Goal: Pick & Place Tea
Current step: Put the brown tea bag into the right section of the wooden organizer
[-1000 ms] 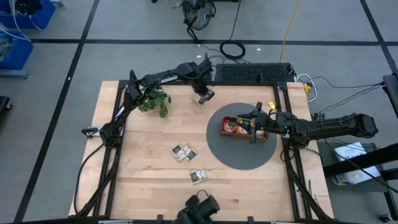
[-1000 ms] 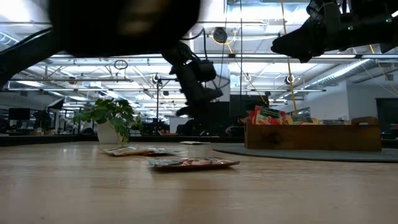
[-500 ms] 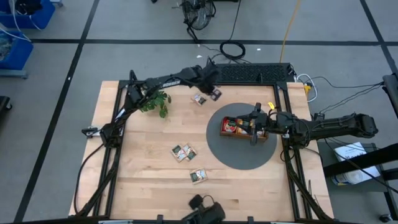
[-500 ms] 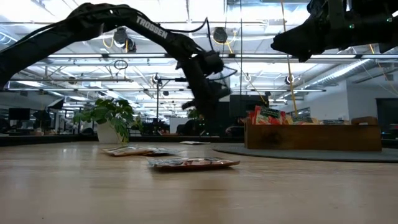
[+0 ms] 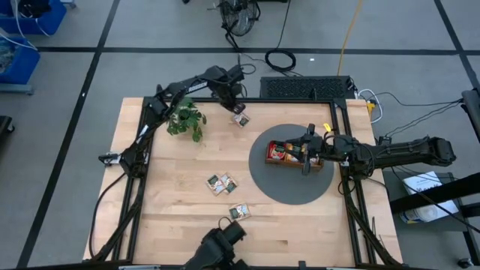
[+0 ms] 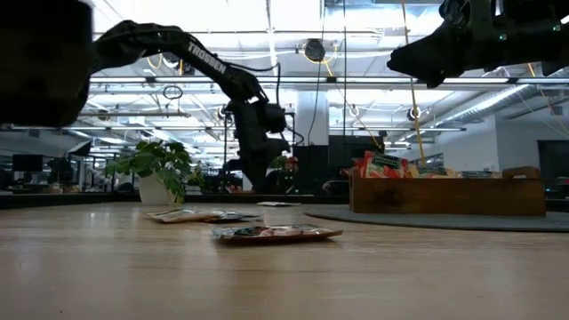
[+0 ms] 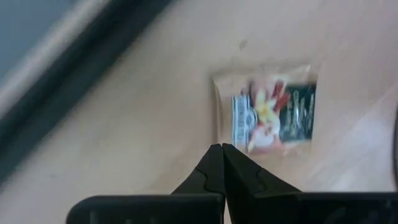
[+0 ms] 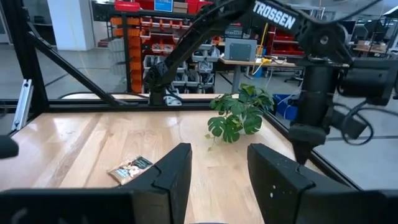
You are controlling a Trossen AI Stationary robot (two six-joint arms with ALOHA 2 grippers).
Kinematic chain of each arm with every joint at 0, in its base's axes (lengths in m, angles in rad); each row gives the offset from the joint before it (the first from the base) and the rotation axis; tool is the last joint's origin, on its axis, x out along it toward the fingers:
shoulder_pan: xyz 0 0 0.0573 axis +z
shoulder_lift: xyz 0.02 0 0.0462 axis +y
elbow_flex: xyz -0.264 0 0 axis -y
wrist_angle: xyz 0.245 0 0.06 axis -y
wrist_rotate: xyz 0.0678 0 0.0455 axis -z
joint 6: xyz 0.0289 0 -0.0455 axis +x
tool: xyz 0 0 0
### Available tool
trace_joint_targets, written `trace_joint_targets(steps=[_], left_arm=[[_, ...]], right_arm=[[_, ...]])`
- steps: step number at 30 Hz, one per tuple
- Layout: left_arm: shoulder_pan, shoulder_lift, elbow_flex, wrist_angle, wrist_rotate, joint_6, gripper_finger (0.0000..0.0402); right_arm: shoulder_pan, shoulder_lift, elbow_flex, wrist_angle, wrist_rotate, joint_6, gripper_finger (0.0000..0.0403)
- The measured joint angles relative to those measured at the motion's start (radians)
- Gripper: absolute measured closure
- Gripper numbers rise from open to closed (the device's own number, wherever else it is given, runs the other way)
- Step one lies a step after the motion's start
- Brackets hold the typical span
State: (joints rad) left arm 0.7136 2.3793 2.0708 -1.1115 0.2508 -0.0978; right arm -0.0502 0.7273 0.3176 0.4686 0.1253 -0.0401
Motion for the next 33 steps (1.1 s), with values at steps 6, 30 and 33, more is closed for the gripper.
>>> trace_joint_targets(steps=[6, 30, 33], left_arm=[[-0.017, 0.043, 0.000, -0.020, 0.064, 0.039, 0.0401], [-0.085, 0.044, 0.030, -0.175, -0.048, 0.111, 0.0401], [-0.085, 0.044, 0.057, -0.092, -0.042, 0.094, 0.0401]], right_arm=[[0.000, 0.000, 0.000, 0.018, 0.000, 0.001, 0.0261], [0.000, 0.000, 0.000, 0.029, 0.002, 0.011, 0.0261], [0.000, 0.000, 0.000, 0.028, 0.002, 0.011, 0.0261]])
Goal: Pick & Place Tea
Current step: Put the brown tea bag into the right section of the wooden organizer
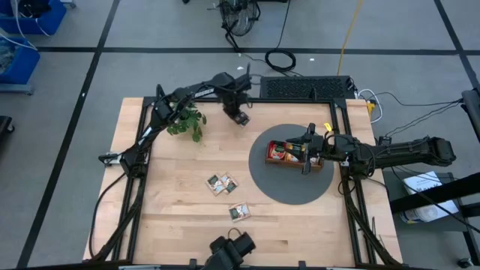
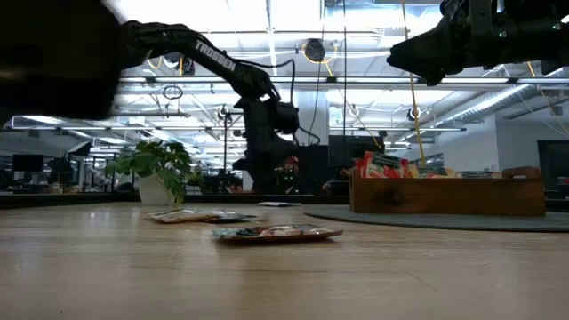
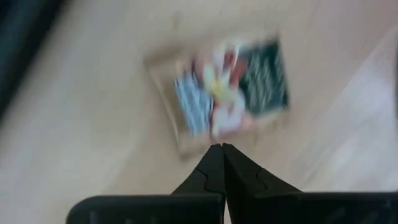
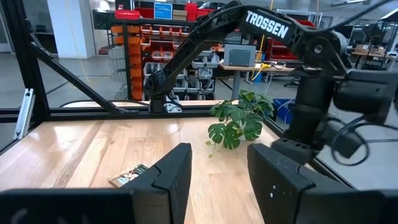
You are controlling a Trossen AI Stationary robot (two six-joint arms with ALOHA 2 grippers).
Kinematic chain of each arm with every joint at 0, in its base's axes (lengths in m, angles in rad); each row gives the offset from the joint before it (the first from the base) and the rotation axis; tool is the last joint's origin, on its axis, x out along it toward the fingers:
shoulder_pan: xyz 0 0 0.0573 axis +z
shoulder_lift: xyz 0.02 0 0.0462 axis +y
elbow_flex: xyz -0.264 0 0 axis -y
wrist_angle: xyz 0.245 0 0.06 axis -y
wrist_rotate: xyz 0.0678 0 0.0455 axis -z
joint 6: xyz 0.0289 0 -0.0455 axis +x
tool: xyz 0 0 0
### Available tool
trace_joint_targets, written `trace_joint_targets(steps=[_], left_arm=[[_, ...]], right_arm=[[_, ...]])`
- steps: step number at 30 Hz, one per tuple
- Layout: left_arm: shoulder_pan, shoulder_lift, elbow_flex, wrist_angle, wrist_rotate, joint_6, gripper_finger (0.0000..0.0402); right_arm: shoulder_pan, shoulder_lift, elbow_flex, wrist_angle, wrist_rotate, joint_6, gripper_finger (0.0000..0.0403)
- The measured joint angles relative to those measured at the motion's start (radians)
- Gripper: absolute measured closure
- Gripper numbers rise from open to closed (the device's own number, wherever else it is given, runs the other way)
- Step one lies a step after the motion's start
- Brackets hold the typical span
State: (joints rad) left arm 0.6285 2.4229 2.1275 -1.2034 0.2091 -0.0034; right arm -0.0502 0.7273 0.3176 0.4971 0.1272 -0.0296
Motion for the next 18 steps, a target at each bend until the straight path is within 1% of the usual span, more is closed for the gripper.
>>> trace_joint_targets(steps=[3, 6, 13, 16, 18], left_arm=[[-0.002, 0.000, 0.006, 0.088, 0.004, -0.026, 0.0401], [0.005, 0.009, 0.007, 0.117, 0.060, -0.031, 0.0401], [0.045, 0.070, 0.009, 0.088, 0.137, -0.035, 0.0401], [0.065, 0.087, 0.010, 0.063, 0.239, -0.033, 0.0401], [0.065, 0.088, 0.009, 0.016, 0.245, -0.032, 0.0401]], right_arm=[[0.000, 0.000, 0.000, -0.001, 0.000, 0.000, 0.0261], [0.000, 0.000, 0.000, -0.001, 0.001, 0.000, 0.0261], [0.000, 0.000, 0.000, 0.003, 0.001, 0.000, 0.0261], [0.000, 0.000, 0.000, 0.007, 0.002, 0.003, 0.0261], [0.000, 0.000, 0.000, 0.007, 0.002, 0.006, 0.0261]])
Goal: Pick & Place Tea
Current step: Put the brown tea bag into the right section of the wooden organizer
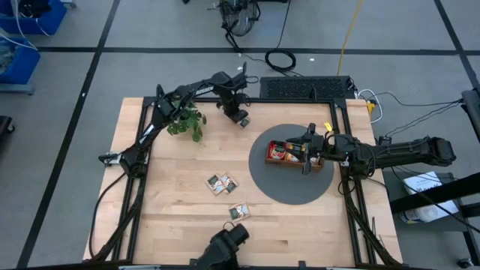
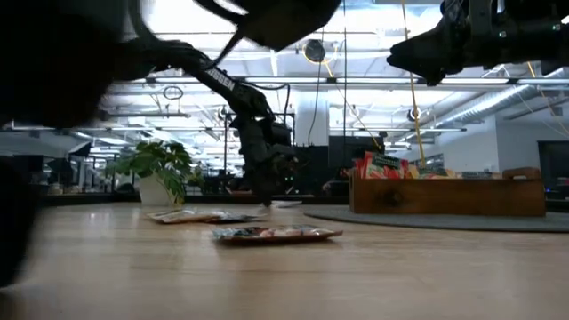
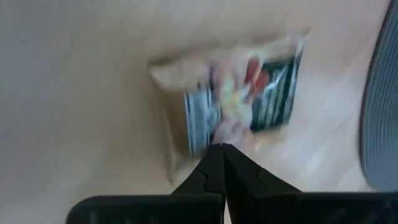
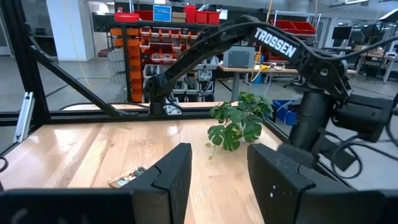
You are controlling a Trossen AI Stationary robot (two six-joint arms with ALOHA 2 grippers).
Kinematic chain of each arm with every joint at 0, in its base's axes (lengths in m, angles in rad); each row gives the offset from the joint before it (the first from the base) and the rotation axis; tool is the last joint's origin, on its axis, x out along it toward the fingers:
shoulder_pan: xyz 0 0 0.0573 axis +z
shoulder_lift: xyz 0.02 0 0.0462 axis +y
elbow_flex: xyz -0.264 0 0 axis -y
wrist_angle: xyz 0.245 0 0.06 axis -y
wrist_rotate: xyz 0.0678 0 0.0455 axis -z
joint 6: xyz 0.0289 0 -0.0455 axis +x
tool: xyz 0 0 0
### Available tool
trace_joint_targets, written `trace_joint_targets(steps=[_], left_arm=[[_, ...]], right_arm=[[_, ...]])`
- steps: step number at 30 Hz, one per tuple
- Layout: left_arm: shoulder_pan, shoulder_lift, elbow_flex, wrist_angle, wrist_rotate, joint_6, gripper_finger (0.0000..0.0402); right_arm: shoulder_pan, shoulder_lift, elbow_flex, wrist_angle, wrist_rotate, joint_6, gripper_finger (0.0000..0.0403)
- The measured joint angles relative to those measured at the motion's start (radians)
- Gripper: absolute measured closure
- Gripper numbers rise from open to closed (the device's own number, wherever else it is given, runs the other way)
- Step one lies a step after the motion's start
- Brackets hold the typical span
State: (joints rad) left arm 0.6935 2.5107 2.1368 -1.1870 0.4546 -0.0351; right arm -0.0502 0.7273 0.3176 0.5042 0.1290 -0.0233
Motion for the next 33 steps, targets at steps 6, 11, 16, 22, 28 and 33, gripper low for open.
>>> trace_joint_targets(steps=[6, 11, 16, 22, 28, 33], left_arm=[[-0.033, 0.006, -0.005, -0.255, -0.036, 0.120, 0.0401], [-0.068, -0.032, -0.005, -0.271, -0.102, 0.226, 0.0401], [-0.076, -0.100, 0.001, -0.117, -0.169, 0.206, 0.0401], [-0.056, -0.098, 0.003, 0.131, -0.174, 0.085, 0.0401], [-0.019, -0.055, 0.002, 0.144, -0.119, 0.046, 0.0401], [-0.002, -0.010, 0.002, 0.145, -0.020, 0.026, 0.0401]], right_arm=[[0.000, 0.000, 0.000, -0.006, 0.000, -0.012, 0.0261], [0.000, 0.000, 0.000, -0.007, 0.000, -0.014, 0.0261], [0.000, 0.000, 0.000, -0.007, 0.000, -0.015, 0.0261], [0.000, 0.000, 0.000, -0.007, 0.000, -0.007, 0.0261], [0.000, 0.000, 0.000, -0.006, 0.000, 0.003, 0.0261], [0.000, 0.000, 0.000, 0.001, 0.000, 0.004, 0.0261]])
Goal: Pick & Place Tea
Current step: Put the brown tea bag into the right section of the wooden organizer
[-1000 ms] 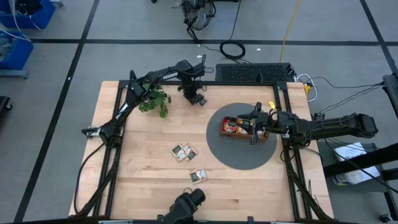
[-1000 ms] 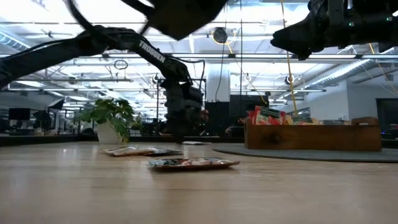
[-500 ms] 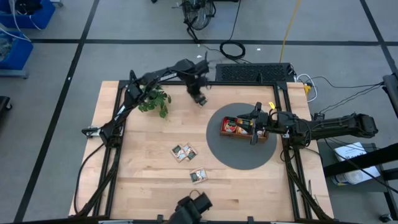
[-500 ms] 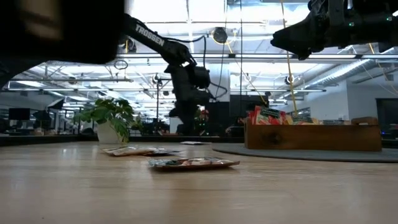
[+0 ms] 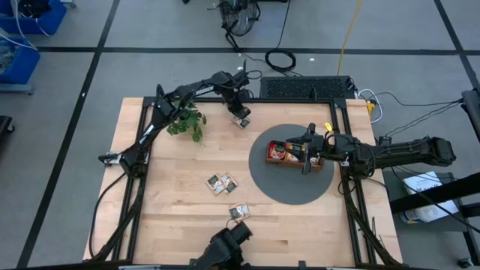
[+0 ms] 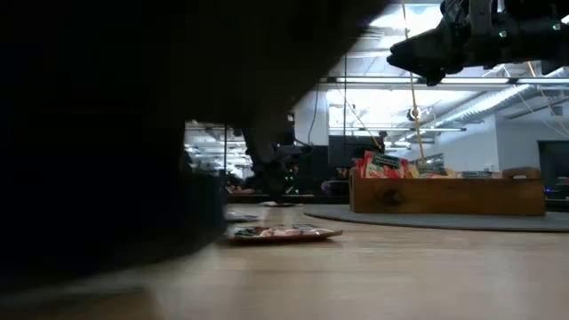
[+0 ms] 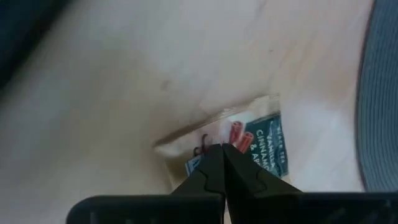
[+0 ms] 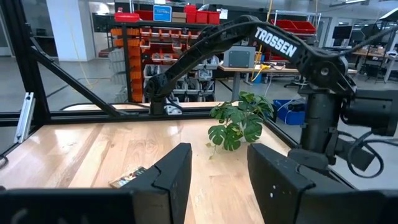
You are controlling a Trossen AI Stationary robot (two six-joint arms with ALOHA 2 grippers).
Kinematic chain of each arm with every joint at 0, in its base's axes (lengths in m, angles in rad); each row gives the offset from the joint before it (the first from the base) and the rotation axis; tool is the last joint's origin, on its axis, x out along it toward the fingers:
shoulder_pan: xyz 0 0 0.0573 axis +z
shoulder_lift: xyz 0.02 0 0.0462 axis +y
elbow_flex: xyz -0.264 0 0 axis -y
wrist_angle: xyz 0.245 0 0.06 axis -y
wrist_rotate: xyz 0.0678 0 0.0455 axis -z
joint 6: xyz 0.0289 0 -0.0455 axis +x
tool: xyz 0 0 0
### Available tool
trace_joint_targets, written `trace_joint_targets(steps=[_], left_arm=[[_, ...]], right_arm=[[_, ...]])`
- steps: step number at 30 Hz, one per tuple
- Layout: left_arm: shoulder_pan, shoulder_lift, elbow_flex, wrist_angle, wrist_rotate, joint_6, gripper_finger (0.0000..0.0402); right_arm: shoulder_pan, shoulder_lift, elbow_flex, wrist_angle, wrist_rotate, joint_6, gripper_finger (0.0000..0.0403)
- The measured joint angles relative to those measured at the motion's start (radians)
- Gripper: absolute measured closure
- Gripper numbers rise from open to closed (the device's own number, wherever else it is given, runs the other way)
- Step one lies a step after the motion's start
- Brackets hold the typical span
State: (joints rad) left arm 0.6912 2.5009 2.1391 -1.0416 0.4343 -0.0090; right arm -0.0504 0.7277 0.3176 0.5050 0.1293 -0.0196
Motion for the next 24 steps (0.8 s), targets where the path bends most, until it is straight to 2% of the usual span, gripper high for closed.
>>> trace_joint_targets(steps=[6, 15, 21, 22, 24], left_arm=[[0.000, 0.014, 0.011, -0.047, 0.023, -0.014, 0.0401], [-0.014, 0.020, 0.007, -0.424, 0.016, 0.108, 0.0401], [-0.117, 0.020, 0.007, -0.523, 0.114, 0.224, 0.0401], [-0.143, 0.020, 0.007, -0.533, 0.098, 0.236, 0.0401], [-0.194, 0.019, 0.007, -0.531, -0.040, 0.227, 0.0401]], right_arm=[[0.000, 0.000, 0.000, 0.002, 0.000, 0.000, 0.0261], [0.000, 0.000, 0.000, 0.007, 0.000, -0.009, 0.0261], [0.000, 0.000, 0.000, -0.011, 0.000, -0.008, 0.0261], [0.000, 0.000, 0.000, -0.014, -0.001, -0.008, 0.0261], [0.000, 0.000, 0.000, -0.019, -0.001, -0.008, 0.0261]])
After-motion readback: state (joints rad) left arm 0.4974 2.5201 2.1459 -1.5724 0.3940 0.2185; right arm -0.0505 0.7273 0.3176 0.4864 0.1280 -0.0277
